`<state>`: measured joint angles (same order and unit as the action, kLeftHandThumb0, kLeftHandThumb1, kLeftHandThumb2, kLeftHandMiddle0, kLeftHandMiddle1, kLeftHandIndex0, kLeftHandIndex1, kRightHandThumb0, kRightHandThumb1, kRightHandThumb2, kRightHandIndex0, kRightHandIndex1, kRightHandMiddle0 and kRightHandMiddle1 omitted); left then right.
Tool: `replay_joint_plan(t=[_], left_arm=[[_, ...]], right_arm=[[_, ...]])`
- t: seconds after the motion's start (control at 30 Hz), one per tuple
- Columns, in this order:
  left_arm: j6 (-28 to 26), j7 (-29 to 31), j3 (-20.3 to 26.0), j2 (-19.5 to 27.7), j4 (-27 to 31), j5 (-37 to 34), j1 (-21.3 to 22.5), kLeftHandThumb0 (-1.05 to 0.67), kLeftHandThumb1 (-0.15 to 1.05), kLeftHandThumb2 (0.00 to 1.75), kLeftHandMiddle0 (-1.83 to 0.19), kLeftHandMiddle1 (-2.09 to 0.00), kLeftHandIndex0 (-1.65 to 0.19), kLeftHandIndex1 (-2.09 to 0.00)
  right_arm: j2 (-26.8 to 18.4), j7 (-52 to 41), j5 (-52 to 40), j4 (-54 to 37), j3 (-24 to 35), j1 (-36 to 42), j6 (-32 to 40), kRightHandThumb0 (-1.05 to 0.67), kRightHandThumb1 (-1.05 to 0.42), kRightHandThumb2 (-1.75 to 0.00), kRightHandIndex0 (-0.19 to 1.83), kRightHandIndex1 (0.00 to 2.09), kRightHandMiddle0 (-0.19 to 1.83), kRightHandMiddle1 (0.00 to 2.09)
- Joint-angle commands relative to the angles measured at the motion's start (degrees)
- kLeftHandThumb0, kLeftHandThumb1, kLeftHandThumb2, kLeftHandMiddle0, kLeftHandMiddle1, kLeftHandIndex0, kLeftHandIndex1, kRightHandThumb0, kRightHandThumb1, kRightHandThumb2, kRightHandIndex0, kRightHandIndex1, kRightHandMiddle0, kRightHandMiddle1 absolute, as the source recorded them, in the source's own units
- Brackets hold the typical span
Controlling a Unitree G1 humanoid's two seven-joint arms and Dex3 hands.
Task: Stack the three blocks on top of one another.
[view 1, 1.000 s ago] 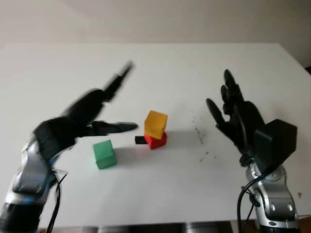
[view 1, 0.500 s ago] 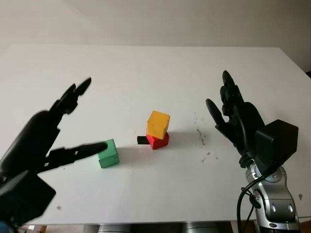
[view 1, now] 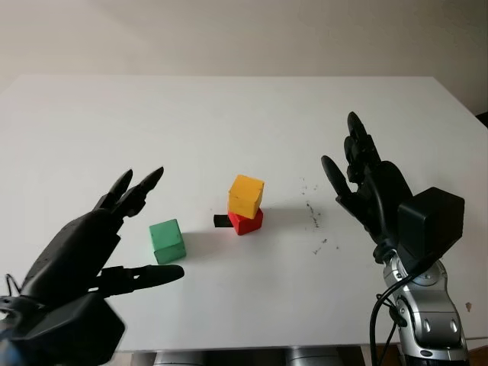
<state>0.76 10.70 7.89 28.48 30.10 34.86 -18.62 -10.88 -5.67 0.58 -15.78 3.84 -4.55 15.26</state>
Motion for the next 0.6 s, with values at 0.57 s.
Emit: replay_joint_plan(t=[0.57], left_arm=[[1.0,-10.3,-4.7,-0.1,-7.7,15.5,4.3,-0.87,1.03,0.06,0.0,-0.07,-0.27,-0.12]], right_arm=[[-0.5,-0.6,-0.2,0.6,0.4,-1.0,-1.4,-0.63,-1.05,-0.35,-0.11,0.05,-0.03,0.05]])
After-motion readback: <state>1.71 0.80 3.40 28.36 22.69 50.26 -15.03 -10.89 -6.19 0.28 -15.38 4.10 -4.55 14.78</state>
